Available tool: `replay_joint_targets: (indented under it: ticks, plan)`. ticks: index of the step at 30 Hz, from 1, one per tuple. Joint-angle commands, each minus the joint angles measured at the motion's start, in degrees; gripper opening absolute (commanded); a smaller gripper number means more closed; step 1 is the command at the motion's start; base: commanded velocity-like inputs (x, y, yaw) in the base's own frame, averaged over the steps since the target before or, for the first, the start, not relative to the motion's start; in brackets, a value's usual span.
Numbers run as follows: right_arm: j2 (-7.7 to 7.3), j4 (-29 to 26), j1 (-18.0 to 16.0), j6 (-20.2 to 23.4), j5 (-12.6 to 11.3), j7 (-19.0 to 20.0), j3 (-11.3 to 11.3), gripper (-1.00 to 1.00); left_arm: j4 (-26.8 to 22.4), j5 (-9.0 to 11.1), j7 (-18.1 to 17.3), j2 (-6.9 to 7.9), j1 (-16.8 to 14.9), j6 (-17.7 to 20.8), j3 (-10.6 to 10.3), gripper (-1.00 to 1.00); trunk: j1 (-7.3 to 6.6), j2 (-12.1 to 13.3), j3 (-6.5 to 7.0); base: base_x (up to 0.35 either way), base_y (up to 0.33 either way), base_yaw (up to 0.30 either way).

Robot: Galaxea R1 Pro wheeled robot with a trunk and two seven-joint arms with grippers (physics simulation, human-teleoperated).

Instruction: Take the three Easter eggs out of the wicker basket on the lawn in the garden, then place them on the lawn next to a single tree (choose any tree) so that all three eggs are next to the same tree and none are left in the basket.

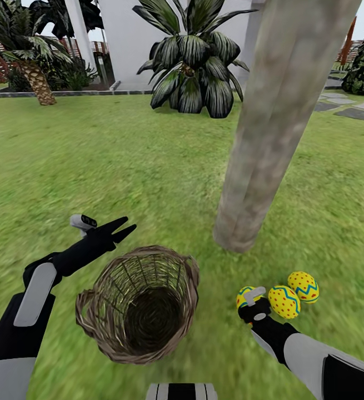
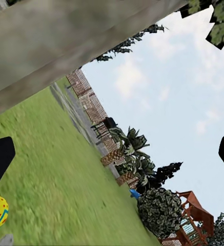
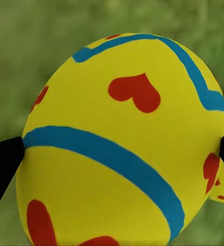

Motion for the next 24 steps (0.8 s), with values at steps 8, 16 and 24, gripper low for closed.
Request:
replay_joint_targets:
  ticks: [8, 16, 24]
  plan:
    - [0.16, -0.3, 0.0, -0.1, -0.1, -0.2, 0.9, -1.00, 0.0, 0.0, -0.2, 0.00, 0.0, 0.2, 0.0, 1.00, 0.02, 0.0, -0.26, 0.005, -0.001, 0.000]
    - [0.06, -0.3, -0.7, -0.4, 0.0, -0.3, 1.0, -1.00, -0.1, 0.0, -0.1, -0.28, 0.0, 0.2, -0.1, 1.00, 0.23, -0.1, -2.04, 0.000, 0.000, 0.000]
    - [-0.09, 0.4, -2.4, -1.7, -0.2, -0.7, 0.7, -1.00, -0.1, -0.2, 0.0, -0.79, 0.0, 0.2, -2.1, 1.00, 0.44, -0.2, -3.81, 0.000, 0.000, 0.000]
